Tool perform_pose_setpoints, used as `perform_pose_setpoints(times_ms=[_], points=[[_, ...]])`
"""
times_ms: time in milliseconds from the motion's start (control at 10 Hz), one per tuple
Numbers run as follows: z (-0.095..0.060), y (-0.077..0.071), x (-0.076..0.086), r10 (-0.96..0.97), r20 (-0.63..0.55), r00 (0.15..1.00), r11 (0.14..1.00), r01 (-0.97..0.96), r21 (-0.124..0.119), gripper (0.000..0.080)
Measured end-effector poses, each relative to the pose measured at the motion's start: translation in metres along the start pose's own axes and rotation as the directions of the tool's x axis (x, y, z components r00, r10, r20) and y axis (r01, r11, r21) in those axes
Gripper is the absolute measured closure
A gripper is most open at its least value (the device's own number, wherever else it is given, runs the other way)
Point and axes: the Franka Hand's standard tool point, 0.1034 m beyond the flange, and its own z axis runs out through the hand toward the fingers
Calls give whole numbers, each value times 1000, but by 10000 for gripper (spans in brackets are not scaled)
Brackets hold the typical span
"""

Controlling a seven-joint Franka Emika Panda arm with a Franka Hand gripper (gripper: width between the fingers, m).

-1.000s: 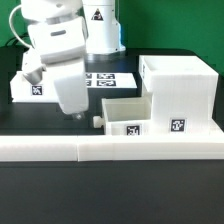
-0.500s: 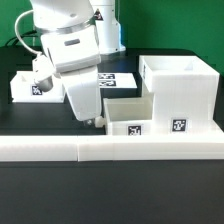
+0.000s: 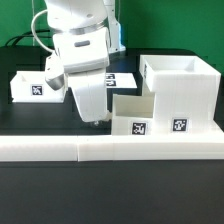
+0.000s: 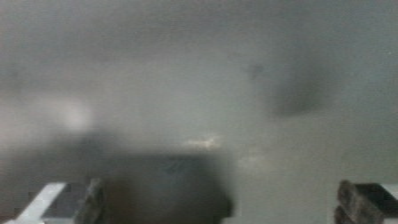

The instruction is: Assemble drawer

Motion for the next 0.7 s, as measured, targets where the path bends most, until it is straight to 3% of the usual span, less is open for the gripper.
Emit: perform_pose_setpoints(times_ms=[200, 700], points=[[-1, 2, -1, 31, 0, 1000, 999, -31, -8, 151], [-1, 2, -2, -50, 44, 998, 999, 50, -1, 151]])
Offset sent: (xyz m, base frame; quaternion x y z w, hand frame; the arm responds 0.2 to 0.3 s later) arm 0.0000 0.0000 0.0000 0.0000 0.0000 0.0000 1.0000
